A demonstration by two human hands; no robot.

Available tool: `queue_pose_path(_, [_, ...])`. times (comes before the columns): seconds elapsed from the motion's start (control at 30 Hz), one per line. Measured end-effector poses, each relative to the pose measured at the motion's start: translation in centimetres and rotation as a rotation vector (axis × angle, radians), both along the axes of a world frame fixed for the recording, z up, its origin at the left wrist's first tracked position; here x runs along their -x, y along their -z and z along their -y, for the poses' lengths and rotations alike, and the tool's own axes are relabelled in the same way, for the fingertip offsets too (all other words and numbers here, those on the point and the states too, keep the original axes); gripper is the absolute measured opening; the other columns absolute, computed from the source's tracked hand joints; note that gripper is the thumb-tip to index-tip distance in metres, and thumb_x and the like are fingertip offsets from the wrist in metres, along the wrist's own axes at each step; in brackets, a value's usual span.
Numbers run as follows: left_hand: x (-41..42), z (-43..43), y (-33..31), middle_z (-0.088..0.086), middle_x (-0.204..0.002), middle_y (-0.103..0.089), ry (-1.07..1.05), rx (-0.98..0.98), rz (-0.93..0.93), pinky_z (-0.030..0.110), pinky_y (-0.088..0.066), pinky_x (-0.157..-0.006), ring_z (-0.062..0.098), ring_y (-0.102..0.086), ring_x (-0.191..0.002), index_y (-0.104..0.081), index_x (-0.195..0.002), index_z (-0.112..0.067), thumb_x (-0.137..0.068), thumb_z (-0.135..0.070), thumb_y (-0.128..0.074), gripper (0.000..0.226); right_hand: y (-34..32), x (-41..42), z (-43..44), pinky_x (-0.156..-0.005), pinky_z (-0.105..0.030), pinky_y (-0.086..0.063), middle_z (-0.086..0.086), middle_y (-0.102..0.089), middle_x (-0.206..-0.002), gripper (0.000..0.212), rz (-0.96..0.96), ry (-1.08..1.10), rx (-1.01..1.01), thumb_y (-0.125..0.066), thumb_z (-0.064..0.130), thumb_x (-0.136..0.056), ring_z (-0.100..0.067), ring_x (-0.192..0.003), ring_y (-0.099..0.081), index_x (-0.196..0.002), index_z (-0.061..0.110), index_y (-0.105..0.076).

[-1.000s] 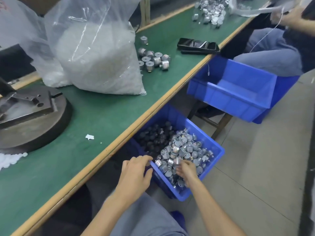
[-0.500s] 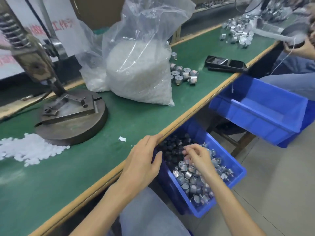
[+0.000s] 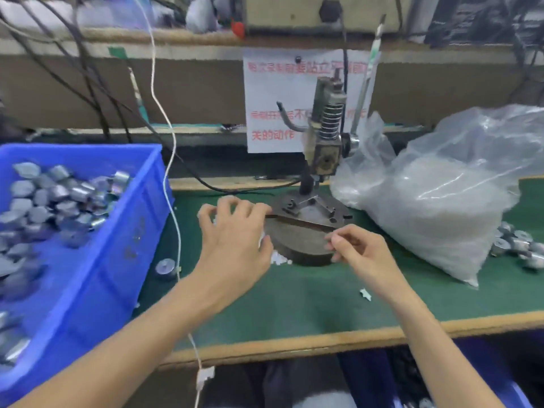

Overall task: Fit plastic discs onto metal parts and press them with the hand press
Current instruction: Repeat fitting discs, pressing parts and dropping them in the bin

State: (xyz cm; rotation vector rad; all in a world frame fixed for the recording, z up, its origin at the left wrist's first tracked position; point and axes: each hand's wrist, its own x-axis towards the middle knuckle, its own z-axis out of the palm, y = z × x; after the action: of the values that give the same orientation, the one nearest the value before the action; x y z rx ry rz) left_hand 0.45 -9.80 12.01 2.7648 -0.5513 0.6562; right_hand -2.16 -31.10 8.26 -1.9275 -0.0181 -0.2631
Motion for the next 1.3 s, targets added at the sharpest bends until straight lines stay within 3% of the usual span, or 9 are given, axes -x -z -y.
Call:
queue_pose_path(0.27, [0.4,-15.1,-5.2,-0.011,-0.110,-0.061,-0.292,0.119,0.011,0.028,-0.012,-0.077,0.022,-0.045,-0.113,-0.060,-0.110,-0.029,-0.081,-0.034,-0.055,0.030,-4.2,-5.6,-11.5,-0.062,-0.019,-0.048,-0.004,-0.070,-0.078,0.013,0.031,-0.354,0.064,-0.055,0.012,-0.093,-0.009,-0.061,-0.061,-0.087,0.009,-0.066])
queue_pose_path(0.43, [-1.1,-20.7,-3.9,-0.003,-0.121,-0.058,-0.465,0.030,-0.216,0.036,-0.024,-0.091,0.026,-0.045,-0.117,-0.056,-0.119,-0.026,-0.086,-0.020,-0.056,0.034,-5.9,-7.5,-18.5,-0.059,-0.013,-0.046,-0.002,-0.067,-0.073,0.015,0.068,-0.509,0.066,-0.052,0.003,-0.093,-0.003,-0.057,-0.059,-0.087,0.005,-0.066])
queue_pose_path(0.5, [-2.0,-22.3,-3.1,-0.001,-0.126,-0.055,-0.467,-0.086,-0.325,0.035,-0.030,-0.090,0.026,-0.044,-0.119,-0.052,-0.123,-0.025,-0.084,-0.008,-0.048,0.043,-6.4,-8.2,-21.3,-0.064,-0.022,-0.052,-0.007,-0.066,-0.076,0.015,0.110,-0.566,0.083,-0.051,0.001,-0.093,-0.006,-0.062,-0.062,-0.089,0.001,-0.065])
queue_pose_path(0.6, [-3.9,-24.3,-2.0,0.003,-0.124,-0.057,-0.412,-0.195,-0.507,0.029,-0.040,-0.079,0.025,-0.051,-0.115,-0.052,-0.123,-0.022,-0.078,0.000,-0.043,0.051,-7.0,-8.7,-24.8,-0.079,-0.046,-0.052,-0.015,-0.069,-0.082,0.014,0.185,-0.632,0.148,-0.052,0.003,-0.092,-0.033,-0.077,-0.064,-0.089,0.003,-0.065])
queue_pose_path(0.77, [-6.2,-28.1,1.0,0.012,-0.130,-0.044,-0.430,-0.494,-0.883,0.031,-0.041,-0.086,0.028,-0.045,-0.119,-0.034,-0.140,-0.019,-0.085,-0.012,-0.052,0.058,-6.3,-9.9,-28.7,-0.071,-0.031,-0.048,0.005,-0.065,-0.077,0.015,0.221,-0.716,0.252,-0.051,0.006,-0.092,-0.019,-0.074,-0.060,-0.089,0.009,-0.066])
queue_pose_path(0.97, [-7.6,-30.2,1.3,0.009,-0.137,-0.023,-0.595,-0.650,-0.922,0.044,-0.045,-0.090,0.034,-0.042,-0.114,-0.048,-0.123,-0.017,-0.078,-0.022,-0.063,0.048,-5.0,-10.7,-29.1,-0.070,-0.006,-0.040,0.016,-0.063,-0.079,0.018,0.286,-0.700,0.227,-0.052,-0.001,-0.090,0.008,-0.075,-0.058,-0.091,0.009,-0.067])
queue_pose_path(1.1, [-7.9,-29.6,2.4,0.014,-0.142,-0.010,-0.593,-0.716,-0.933,0.053,-0.042,-0.093,0.043,-0.025,-0.129,-0.043,-0.130,-0.013,-0.078,-0.012,-0.056,0.054,-4.6,-10.9,-29.0,-0.070,-0.007,-0.041,0.016,-0.064,-0.080,0.019,0.299,-0.701,0.207,-0.052,-0.002,-0.089,0.008,-0.076,-0.058,-0.090,0.010,-0.067])
queue_pose_path(1.23, [-7.9,-28.6,3.4,0.010,-0.130,-0.038,-0.443,-0.636,-0.934,0.045,-0.049,-0.081,0.032,-0.041,-0.115,-0.053,-0.103,-0.007,-0.080,0.000,-0.051,0.024,-4.4,-10.9,-29.0,-0.071,-0.008,-0.041,0.010,-0.066,-0.084,0.018,0.319,-0.700,0.203,-0.053,-0.002,-0.089,0.008,-0.077,-0.058,-0.091,0.008,-0.067])
queue_pose_path(1.3, [-7.9,-28.0,3.6,0.013,-0.121,-0.048,-0.414,-0.688,-0.924,0.044,-0.050,-0.082,0.032,-0.047,-0.111,-0.055,-0.105,-0.006,-0.079,0.003,-0.055,0.027,-4.4,-10.9,-29.0,-0.071,-0.009,-0.042,0.010,-0.066,-0.084,0.018,0.309,-0.703,0.195,-0.053,-0.002,-0.089,0.007,-0.077,-0.058,-0.091,0.009,-0.067])
